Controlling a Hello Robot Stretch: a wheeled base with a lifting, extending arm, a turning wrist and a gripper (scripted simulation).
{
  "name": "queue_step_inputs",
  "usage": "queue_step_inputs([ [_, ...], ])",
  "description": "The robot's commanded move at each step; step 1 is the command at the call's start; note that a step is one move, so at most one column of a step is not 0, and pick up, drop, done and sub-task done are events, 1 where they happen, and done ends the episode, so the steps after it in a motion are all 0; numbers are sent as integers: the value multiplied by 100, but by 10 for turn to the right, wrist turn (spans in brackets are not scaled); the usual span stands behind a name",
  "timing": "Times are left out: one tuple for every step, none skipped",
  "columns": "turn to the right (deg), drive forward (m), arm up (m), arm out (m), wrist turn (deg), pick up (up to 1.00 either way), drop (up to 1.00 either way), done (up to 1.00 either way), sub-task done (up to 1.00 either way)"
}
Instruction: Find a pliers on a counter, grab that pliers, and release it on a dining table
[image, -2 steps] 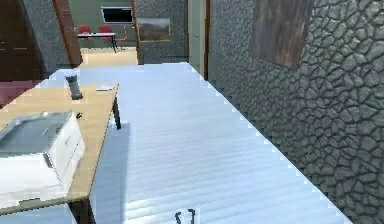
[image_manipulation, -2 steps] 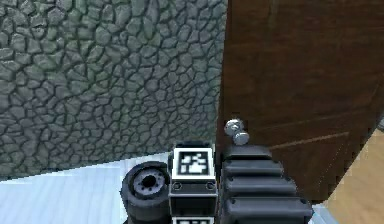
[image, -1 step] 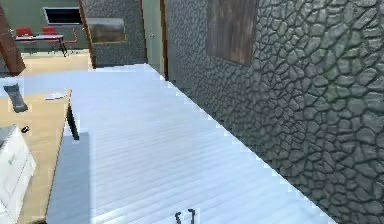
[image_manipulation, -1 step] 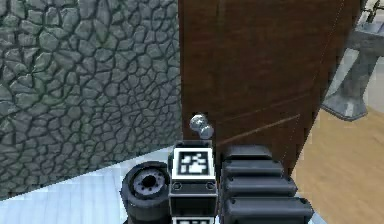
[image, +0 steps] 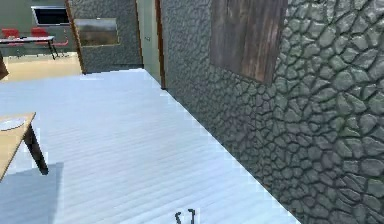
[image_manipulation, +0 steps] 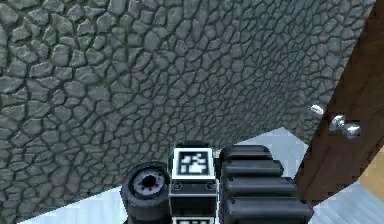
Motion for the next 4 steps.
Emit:
queue_step_inputs([
  [-180,0,0,0,0,0,0,0,0],
  [0,100,0,0,0,0,0,0,0],
  [-30,0,0,0,0,0,0,0,0],
  [0,100,0,0,0,0,0,0,0],
])
